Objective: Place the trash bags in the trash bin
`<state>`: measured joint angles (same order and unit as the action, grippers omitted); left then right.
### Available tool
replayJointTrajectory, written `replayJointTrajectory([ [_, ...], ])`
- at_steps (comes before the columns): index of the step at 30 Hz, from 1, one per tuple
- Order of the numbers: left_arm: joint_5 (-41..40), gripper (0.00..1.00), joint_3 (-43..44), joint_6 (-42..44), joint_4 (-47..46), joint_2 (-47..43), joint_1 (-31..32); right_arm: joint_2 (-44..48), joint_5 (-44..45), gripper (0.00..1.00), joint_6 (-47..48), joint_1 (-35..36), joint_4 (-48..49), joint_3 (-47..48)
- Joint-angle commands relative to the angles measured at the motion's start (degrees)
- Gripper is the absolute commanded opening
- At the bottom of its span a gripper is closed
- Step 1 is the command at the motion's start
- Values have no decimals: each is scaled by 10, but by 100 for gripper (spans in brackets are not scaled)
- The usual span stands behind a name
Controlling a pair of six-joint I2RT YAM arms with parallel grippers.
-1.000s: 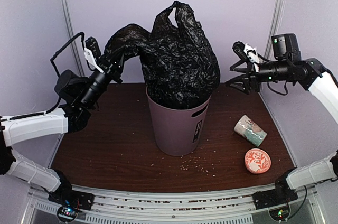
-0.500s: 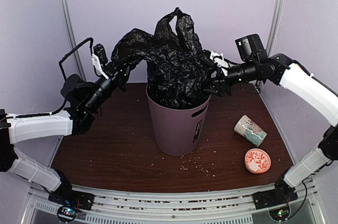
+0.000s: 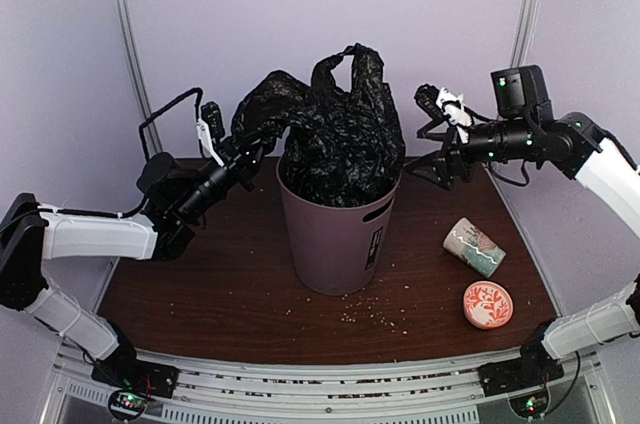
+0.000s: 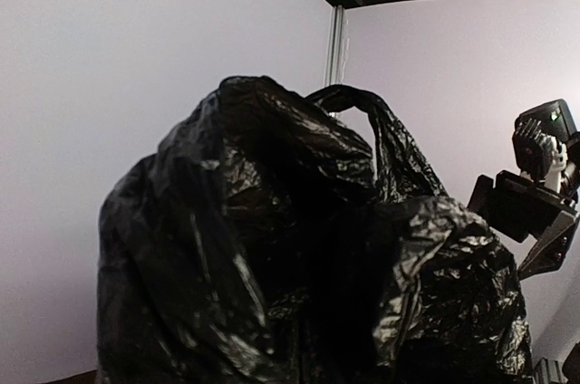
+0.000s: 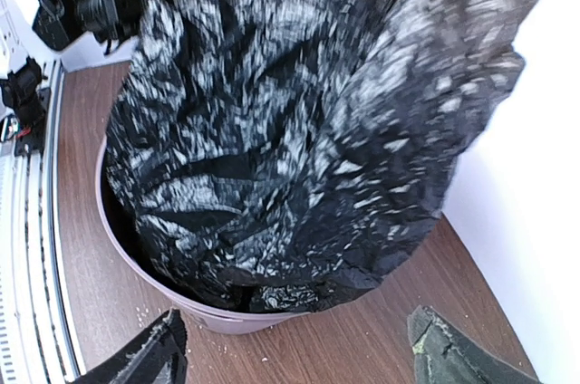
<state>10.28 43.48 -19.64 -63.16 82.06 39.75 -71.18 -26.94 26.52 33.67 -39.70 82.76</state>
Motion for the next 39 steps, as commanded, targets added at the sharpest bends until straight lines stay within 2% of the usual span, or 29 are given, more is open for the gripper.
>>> replayJointTrajectory([
  [1,15,0,-6,-20,-53,18,2,-3,6,86,-37,3,3,14],
  [4,25,0,-6,-34,-66,33,2,-32,12,85,-55,3,10,34],
  [8,31,0,-7,-41,-68,43,5,-74,18,79,-72,3,27,56],
  [15,34,0,-24,-44,-66,38,8,-99,15,72,-73,3,40,43],
  [19,38,0,-35,-43,-46,23,7,-79,20,73,-68,3,37,24],
  [26,52,0,-51,-32,24,-30,11,-27,31,83,-52,1,0,16],
  [32,72,0,-55,-31,56,-63,24,-42,30,82,-78,2,6,69],
  [39,70,0,-51,-25,79,-58,57,-132,-10,70,-87,3,27,96],
])
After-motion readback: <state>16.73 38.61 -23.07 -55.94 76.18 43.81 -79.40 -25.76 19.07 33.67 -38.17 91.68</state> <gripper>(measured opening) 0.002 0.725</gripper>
